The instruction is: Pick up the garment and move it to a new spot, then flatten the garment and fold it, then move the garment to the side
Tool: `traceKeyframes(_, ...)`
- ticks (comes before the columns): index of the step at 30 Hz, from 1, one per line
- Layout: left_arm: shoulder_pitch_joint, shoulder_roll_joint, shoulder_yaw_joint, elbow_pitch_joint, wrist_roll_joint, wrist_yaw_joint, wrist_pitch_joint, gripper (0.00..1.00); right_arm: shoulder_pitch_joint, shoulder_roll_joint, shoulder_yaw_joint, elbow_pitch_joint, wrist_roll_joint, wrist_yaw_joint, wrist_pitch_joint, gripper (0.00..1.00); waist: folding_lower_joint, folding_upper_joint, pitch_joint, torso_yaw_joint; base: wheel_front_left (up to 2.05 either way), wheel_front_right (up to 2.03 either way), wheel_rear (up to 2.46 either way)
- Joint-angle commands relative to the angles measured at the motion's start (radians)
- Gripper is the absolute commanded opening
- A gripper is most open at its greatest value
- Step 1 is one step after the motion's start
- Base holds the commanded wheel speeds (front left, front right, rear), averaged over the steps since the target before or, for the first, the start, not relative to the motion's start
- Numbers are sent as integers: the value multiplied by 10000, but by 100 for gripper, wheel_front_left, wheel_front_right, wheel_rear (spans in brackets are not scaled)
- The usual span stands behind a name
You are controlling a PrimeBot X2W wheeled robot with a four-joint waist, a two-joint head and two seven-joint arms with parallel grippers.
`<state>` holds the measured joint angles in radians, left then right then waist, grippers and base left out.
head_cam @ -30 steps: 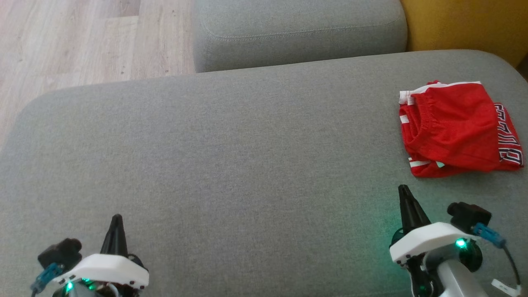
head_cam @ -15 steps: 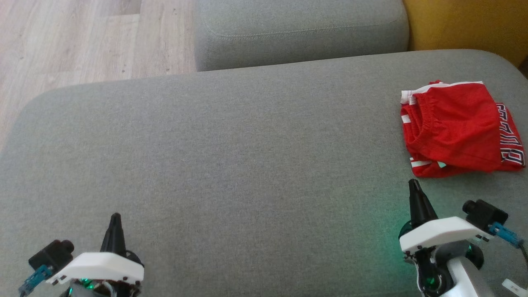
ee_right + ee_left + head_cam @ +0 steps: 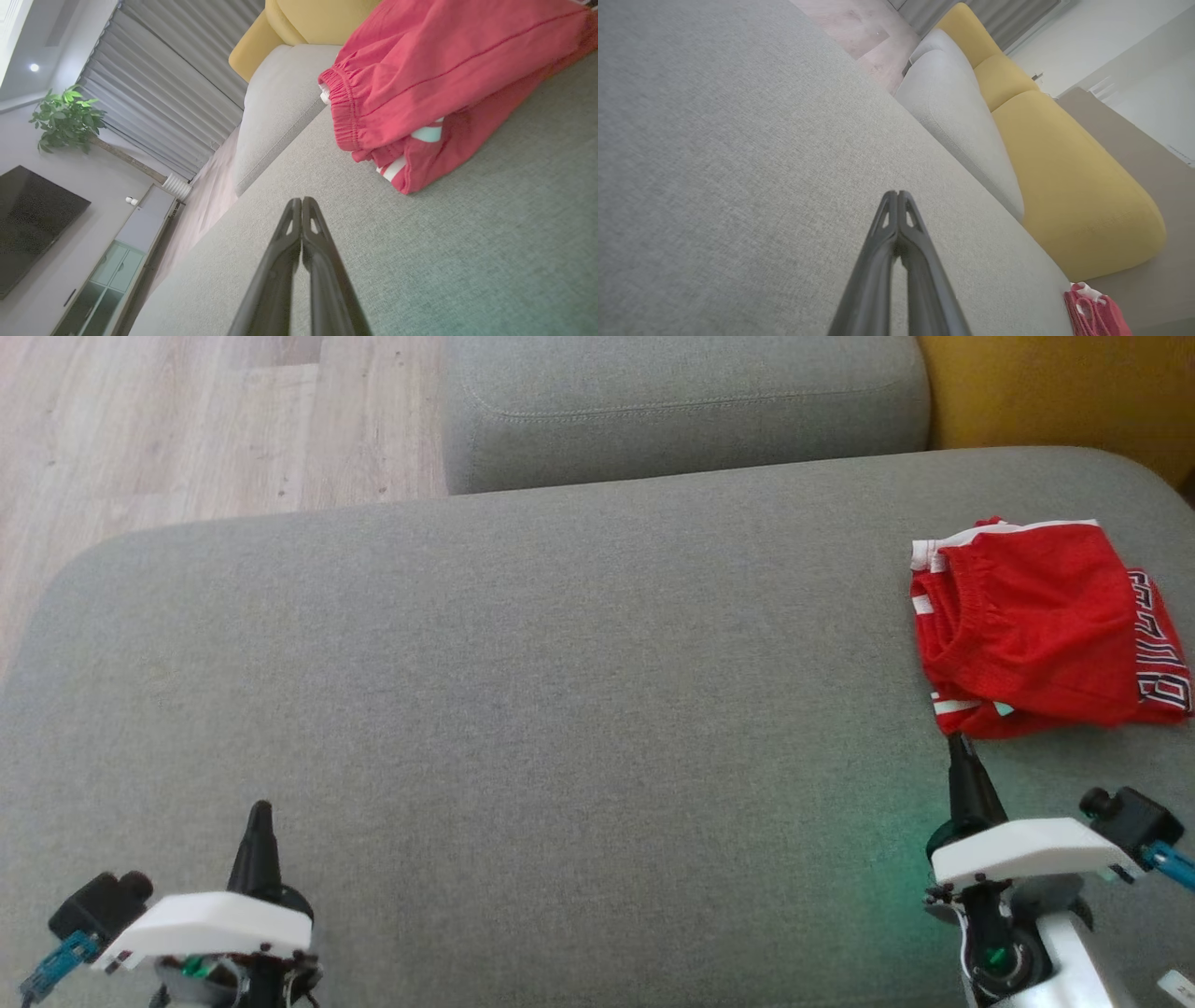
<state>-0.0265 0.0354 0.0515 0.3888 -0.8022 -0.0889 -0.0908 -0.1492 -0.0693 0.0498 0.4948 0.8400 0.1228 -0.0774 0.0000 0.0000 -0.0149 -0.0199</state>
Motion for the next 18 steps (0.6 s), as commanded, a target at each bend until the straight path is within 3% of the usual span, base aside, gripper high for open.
traceKeyframes(1, -519, 118, 257, -377, -223, -40, 26, 0, -187, 52, -10, -419, 219, 37, 40, 0, 0, 0, 2, 2, 0, 0, 0)
traceKeyframes(18, -593, 125, 349, -639, -2168, -134, 527, 0, -38, 86, -415, -936, 2072, 47, 505, 0, 0, 0, 46, 51, 0, 0, 0)
